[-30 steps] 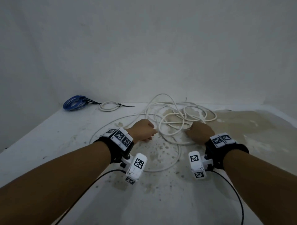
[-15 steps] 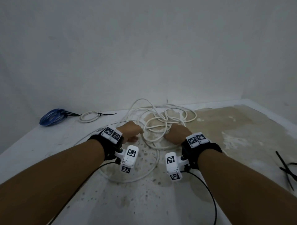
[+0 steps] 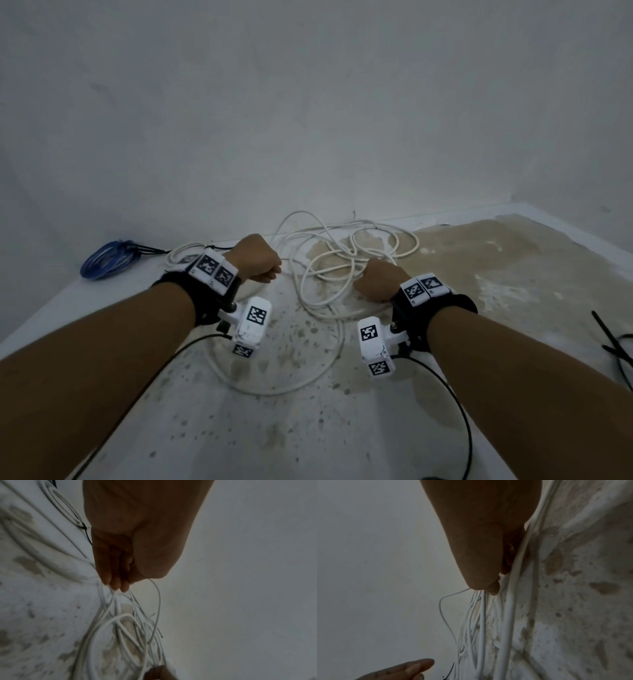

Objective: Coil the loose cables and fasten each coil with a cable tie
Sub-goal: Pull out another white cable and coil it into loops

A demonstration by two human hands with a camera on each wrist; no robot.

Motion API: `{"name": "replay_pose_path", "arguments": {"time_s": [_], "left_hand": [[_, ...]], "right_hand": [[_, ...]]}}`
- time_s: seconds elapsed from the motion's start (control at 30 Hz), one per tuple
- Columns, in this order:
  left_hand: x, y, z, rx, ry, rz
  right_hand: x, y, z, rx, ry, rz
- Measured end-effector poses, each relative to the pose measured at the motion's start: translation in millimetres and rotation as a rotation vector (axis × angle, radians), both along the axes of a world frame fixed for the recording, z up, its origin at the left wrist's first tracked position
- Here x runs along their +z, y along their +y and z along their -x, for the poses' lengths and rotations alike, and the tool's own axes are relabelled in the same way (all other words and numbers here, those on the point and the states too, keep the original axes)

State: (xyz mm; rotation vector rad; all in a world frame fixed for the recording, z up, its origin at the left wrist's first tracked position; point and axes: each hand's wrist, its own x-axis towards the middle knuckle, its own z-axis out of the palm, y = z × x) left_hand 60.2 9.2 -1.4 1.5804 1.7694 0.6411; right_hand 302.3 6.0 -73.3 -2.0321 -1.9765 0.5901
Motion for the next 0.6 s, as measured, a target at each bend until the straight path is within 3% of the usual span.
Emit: {"name": "replay_pose_path", "arguments": {"time_s": [0.13,0.33,0.47,0.57,0.6], "left_hand": [[-9.7,-10.2,2.3,-0.070,0.023,0.031],[-47.5,-4.3,-26.2,-0.166,0.427,-0.050],[-38.9,-3.5,-32.1,-0.194,0.383,0.049],[-22.4,4.1,-16.7,-0.339,0.530,0.029],[-16.5,2.8,-11.7,-0.317,0.436,0.042]], "right_hand": [[1.3,0.3,1.2,0.009,0.016,0.009],[-6.0,2.5,0.0,-0.028,-0.015,0.005],[-4.9,5.3,0.6,-0.028,-0.052,0.021],[-5.3,11.6,0.2,-0.035,-0.046,0.026],[-4.4,11.9,0.6,-0.030,-0.044,0.024]]}}
